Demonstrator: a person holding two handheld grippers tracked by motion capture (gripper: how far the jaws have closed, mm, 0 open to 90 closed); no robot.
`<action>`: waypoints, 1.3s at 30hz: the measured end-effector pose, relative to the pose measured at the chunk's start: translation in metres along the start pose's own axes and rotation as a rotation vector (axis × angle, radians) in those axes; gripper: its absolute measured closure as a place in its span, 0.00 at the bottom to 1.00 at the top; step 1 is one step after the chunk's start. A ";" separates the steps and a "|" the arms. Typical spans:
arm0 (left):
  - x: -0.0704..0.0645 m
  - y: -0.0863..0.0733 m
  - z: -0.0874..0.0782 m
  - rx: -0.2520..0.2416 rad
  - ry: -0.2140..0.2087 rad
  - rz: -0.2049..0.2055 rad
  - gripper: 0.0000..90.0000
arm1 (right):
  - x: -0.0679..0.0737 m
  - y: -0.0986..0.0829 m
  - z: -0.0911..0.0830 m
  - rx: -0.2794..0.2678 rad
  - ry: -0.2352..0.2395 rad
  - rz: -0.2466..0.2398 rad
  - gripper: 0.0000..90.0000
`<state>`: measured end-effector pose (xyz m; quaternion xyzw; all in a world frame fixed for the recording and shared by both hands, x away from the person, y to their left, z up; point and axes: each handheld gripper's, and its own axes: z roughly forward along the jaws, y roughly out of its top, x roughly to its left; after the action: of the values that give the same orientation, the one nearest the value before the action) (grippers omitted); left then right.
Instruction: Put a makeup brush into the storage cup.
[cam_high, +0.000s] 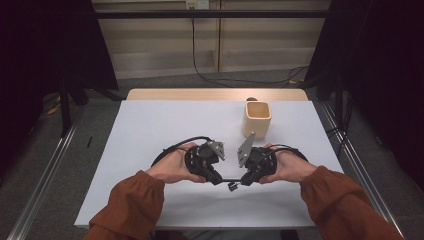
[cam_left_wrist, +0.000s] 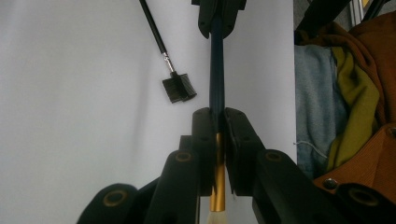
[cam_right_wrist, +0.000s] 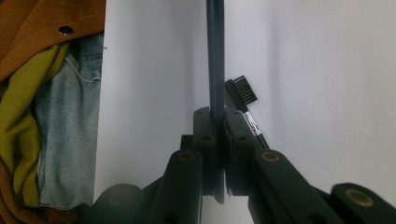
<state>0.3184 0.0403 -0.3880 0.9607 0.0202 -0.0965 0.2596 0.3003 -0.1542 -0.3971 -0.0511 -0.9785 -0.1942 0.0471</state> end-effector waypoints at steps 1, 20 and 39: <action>0.000 0.000 0.000 -0.002 -0.004 0.001 0.93 | 0.000 0.000 0.000 0.001 0.001 -0.001 0.95; 0.006 -0.005 0.000 -0.069 0.035 -0.061 0.57 | -0.001 -0.004 0.000 0.000 0.012 0.024 0.95; 0.007 -0.015 -0.006 -0.178 0.114 -0.122 0.06 | -0.005 -0.011 -0.003 -0.018 -0.003 0.059 0.95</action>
<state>0.3255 0.0563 -0.3916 0.9348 0.1018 -0.0550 0.3359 0.3041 -0.1658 -0.3991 -0.0807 -0.9748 -0.2016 0.0508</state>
